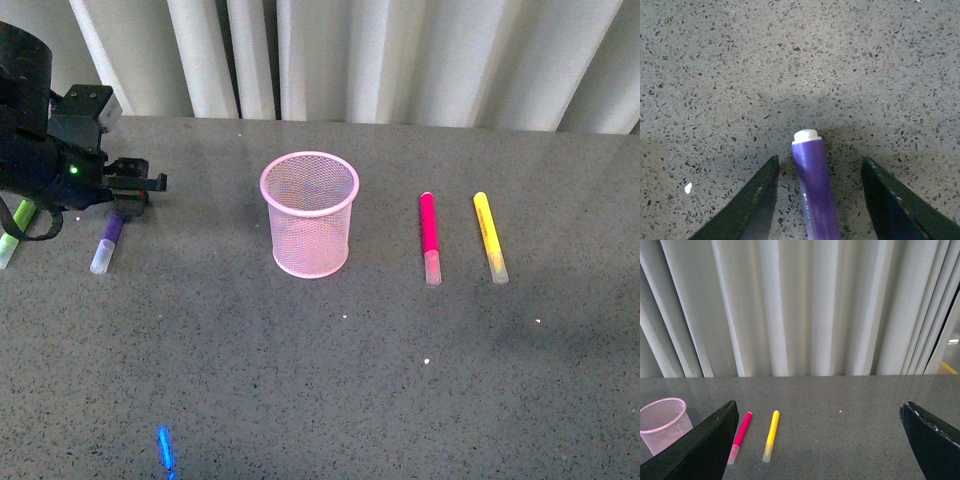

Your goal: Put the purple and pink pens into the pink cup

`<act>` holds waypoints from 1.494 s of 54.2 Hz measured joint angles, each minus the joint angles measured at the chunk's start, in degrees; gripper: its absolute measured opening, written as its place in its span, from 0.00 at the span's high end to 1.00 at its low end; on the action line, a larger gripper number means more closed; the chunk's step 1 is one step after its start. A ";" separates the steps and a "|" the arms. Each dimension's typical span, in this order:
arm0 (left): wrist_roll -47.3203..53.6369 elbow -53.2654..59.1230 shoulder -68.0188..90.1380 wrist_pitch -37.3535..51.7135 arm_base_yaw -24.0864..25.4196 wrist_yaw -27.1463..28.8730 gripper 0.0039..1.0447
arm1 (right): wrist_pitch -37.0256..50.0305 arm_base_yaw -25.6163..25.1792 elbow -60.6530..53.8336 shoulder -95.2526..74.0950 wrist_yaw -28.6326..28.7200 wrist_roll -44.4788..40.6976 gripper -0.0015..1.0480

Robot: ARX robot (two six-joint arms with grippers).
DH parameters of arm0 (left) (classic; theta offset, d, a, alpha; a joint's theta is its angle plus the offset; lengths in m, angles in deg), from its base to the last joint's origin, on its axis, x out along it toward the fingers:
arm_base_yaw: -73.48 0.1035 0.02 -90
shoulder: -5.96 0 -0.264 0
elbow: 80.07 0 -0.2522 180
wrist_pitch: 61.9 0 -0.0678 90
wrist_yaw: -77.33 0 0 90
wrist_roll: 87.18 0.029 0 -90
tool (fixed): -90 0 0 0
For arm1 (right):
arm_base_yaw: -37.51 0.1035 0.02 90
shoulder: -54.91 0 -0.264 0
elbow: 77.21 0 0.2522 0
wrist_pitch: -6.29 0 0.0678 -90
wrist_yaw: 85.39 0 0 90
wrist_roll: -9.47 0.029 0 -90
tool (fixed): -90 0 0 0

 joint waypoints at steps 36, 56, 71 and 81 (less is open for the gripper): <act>-20.09 9.40 -12.48 17.99 -2.03 -9.05 0.88 | 0.00 0.00 0.00 0.00 0.00 0.00 0.07; -31.32 20.44 -24.94 46.75 -11.10 0.74 0.88 | 0.00 0.00 0.00 0.00 0.00 0.00 0.07; -31.52 22.93 -19.08 53.68 -20.74 9.35 0.88 | 0.00 0.00 0.00 0.00 0.00 0.00 0.07; -31.47 21.38 -15.30 54.51 -23.50 10.45 0.88 | 0.00 0.00 0.00 0.00 0.02 0.00 0.07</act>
